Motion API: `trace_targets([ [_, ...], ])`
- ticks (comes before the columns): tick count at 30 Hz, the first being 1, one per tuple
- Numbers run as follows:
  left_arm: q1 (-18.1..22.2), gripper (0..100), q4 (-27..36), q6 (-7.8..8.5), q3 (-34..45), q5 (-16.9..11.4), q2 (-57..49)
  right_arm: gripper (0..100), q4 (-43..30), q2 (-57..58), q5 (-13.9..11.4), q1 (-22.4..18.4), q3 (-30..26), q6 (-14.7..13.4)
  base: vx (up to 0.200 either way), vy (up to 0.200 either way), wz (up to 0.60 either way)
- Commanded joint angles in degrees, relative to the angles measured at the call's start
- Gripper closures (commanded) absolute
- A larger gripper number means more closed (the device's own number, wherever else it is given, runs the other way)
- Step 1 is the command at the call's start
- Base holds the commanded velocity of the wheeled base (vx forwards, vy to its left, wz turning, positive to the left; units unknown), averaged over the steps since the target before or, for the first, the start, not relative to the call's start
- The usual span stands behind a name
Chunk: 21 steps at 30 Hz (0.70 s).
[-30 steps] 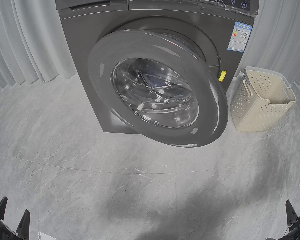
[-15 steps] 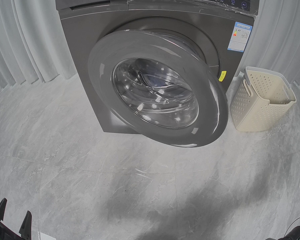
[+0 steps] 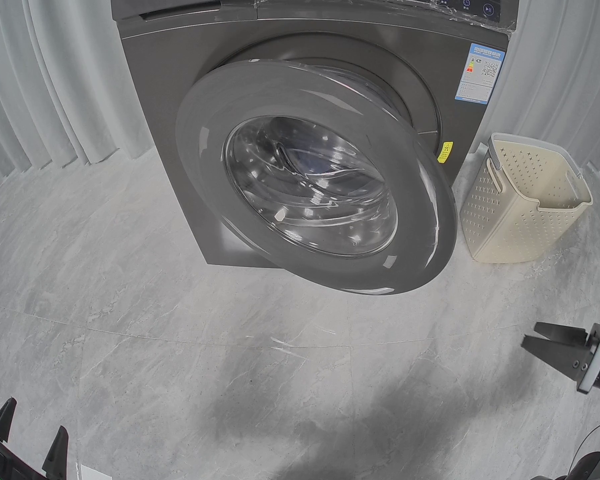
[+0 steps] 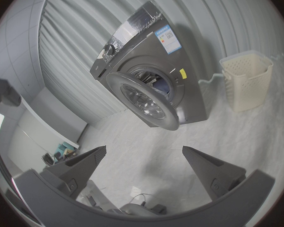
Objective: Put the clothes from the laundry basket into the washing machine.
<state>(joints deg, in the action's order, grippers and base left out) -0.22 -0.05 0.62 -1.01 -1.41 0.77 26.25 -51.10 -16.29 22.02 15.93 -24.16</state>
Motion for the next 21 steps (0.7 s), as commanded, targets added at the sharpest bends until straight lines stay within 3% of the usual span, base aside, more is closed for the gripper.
trace_targets([
  [1,0.0,0,0.1,0.35,0.9,-0.2,-0.6,0,8.8,-15.9,-0.7,3.9,0.5,-4.5,0.0,0.0,0.0],
  [10,0.0,0,0.1,0.26,0.9,-0.2,-0.6,0,17.5,-25.1,6.9,8.7,4.0,-4.8,0.0,0.0,0.0],
  [14,0.0,0,0.1,0.26,0.9,-0.2,-0.6,0,20.6,-28.2,7.5,8.8,7.5,-5.2,0.0,0.0,0.0],
  [21,0.0,0,0.2,0.35,0.9,-0.1,-0.6,0,23.8,-32.7,9.5,8.3,11.8,-6.8,0.0,-0.2,0.0],
])
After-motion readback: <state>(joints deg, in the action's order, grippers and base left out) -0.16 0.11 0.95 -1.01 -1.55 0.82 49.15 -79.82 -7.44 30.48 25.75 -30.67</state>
